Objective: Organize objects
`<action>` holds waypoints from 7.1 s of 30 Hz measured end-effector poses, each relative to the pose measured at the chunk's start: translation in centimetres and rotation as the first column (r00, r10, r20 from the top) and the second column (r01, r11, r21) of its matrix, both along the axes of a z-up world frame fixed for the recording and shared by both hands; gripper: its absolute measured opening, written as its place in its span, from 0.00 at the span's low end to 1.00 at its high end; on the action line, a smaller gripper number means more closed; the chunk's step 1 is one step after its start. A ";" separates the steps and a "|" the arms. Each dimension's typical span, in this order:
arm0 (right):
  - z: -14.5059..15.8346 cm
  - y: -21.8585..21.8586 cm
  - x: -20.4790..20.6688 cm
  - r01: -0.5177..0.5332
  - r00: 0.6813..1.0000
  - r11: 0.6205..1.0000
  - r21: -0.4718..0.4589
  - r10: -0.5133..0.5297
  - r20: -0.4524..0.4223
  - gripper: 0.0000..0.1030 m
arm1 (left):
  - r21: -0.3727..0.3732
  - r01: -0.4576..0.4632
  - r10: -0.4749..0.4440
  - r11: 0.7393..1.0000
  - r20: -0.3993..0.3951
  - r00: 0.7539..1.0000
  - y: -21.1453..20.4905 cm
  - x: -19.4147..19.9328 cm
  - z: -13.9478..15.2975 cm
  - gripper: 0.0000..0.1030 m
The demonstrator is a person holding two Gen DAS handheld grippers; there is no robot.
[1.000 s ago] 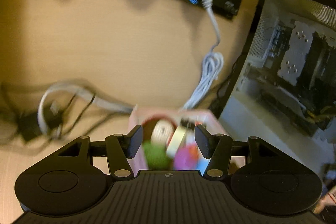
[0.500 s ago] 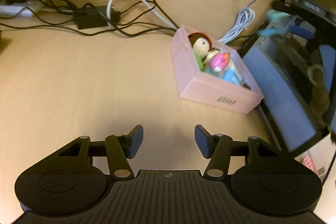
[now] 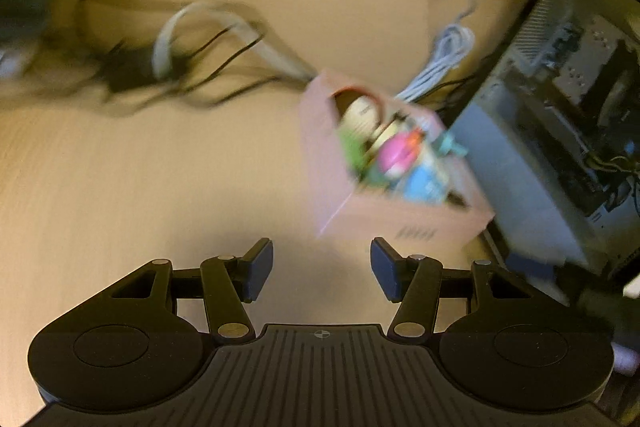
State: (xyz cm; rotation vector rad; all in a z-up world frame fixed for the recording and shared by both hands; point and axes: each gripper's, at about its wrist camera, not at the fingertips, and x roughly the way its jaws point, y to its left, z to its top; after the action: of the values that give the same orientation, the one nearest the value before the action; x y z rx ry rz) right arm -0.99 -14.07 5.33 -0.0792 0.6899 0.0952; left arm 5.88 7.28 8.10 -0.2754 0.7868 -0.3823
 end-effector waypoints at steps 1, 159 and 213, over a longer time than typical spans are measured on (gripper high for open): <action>-0.3 -0.4 0.0 0.009 1.000 1.000 -0.004 -0.009 -0.006 0.83 | 0.018 0.015 -0.016 1.000 0.017 1.000 -1.1 1.2 0.5 0.57; -6.9 -1.9 -1.2 0.051 0.999 0.998 0.048 -0.050 -0.008 1.00 | 0.367 -0.282 0.240 0.887 0.156 0.958 -6.2 -7.2 -6.8 0.99; -6.9 -2.0 -1.3 0.050 0.999 0.998 0.047 -0.049 -0.009 1.00 | 0.364 -0.291 0.250 0.885 0.156 0.956 -6.3 -7.0 -6.8 0.98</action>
State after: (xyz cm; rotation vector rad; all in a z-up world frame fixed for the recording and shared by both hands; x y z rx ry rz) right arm -2.25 -16.05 -1.54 -0.0162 0.6969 0.0644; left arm -1.08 1.01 1.31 0.0058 0.6909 0.0275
